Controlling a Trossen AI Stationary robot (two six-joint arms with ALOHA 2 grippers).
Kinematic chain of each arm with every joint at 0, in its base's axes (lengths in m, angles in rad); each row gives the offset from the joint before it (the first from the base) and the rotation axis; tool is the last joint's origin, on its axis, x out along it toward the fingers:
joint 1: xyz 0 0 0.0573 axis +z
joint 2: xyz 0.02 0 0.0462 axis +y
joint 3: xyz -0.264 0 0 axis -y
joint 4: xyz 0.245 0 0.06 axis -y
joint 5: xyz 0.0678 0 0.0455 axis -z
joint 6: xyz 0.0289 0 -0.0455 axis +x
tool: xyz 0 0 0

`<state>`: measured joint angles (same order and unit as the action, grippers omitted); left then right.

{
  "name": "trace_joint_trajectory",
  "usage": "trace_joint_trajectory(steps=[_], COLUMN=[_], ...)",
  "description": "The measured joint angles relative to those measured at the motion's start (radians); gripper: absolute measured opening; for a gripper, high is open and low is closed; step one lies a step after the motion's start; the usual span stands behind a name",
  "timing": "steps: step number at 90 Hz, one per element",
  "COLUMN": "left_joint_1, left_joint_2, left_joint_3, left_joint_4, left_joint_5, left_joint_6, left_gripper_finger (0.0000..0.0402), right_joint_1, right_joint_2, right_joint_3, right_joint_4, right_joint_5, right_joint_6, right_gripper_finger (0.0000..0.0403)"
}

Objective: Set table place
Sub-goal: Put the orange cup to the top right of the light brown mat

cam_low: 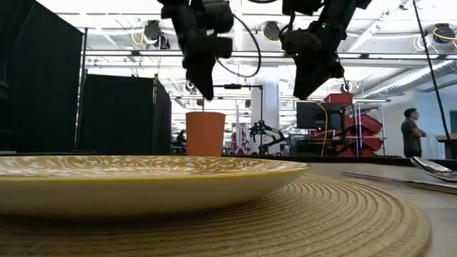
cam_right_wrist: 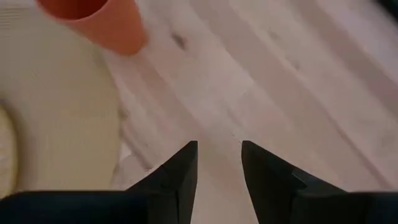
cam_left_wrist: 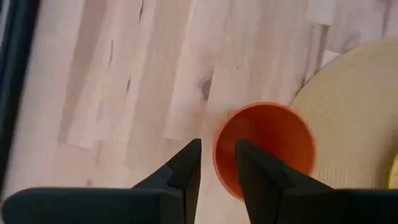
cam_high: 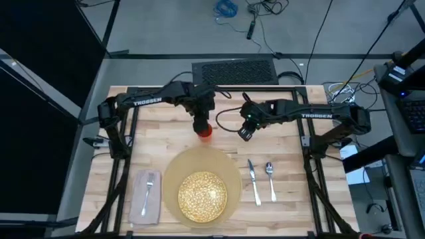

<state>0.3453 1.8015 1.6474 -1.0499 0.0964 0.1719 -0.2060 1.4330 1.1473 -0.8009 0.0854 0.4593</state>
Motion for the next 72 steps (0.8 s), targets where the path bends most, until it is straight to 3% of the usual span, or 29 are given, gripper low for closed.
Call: trace_joint_trajectory(steps=[20, 55, 72], left_joint_1=[0.028, 0.083, 0.083], left_joint_2=[-0.051, -0.304, -0.395], left_joint_3=[0.034, 0.032, 0.032], left_joint_4=[-0.099, -0.112, -0.118], left_joint_5=[-0.031, 0.018, 0.023], left_joint_6=[0.076, 0.043, 0.017], left_gripper_finger=[0.0083, 0.0083, 0.0083], right_joint_1=[-0.038, -0.079, -0.087], right_joint_2=[0.000, 0.041, 0.088], right_joint_3=[0.000, 0.000, 0.000], right_joint_4=[0.122, 0.349, 0.422], right_joint_5=[-0.077, -0.281, -0.302], right_joint_6=[0.048, 0.104, 0.097], right_gripper_finger=[0.0112, 0.0112, 0.0112])
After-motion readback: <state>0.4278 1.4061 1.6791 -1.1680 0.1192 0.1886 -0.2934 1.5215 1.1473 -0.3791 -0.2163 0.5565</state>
